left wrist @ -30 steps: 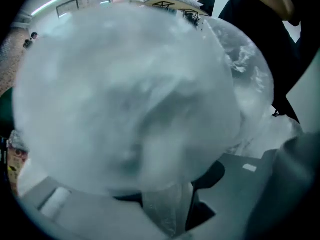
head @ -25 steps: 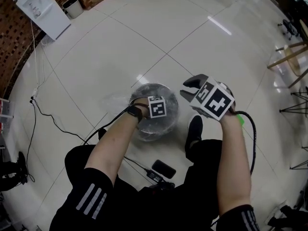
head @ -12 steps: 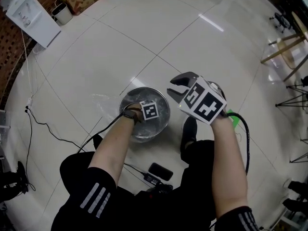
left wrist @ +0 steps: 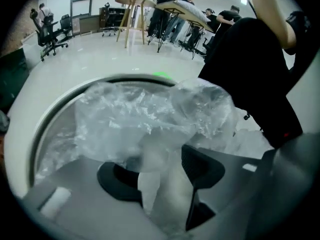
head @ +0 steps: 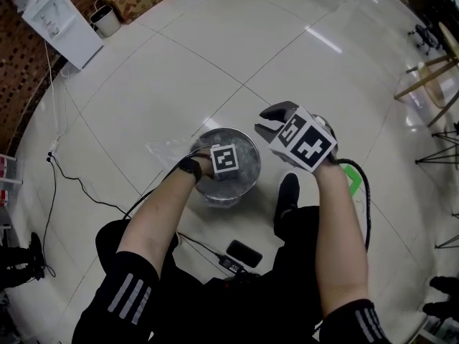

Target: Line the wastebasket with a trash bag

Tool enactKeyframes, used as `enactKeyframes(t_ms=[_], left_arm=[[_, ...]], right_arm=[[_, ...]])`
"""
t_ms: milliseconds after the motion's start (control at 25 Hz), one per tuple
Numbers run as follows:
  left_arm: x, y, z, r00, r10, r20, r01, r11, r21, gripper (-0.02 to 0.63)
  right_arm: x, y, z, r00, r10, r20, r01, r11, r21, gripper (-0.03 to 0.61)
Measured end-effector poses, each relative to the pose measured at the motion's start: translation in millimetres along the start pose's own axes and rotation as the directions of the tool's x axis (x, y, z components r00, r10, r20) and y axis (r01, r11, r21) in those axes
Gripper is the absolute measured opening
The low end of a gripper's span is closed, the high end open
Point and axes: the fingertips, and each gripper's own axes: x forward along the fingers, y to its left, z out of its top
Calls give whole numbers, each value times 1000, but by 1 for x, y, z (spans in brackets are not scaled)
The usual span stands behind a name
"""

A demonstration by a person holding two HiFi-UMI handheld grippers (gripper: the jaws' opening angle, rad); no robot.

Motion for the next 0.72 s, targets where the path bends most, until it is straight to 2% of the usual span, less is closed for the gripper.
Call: enactKeyframes(t_ms=[160,320,480,600,720], left_arm=[[-42,0,3,994,105,17,-106,993,57,231],[-91,-14,10,983,153,101,-164,981,105,229],[-131,-25,6,958,233,166,-255,958,131,229],[-142,-33,-14,953,274,133,-293,943,156,229],[-130,-46,-37,967,242,75,-252,953,170,229]], right_arm=[[3,5,-6,1000,17,-18,-17,1000,-9,111],[9,10,-14,999,33,-41,-33,999,-5,112],[24,33,-18,993,89,-79,-92,995,-42,111],[38,56,-18,984,152,-98,-159,985,-65,112],[51,75,-19,972,207,-109,-214,975,-59,111]])
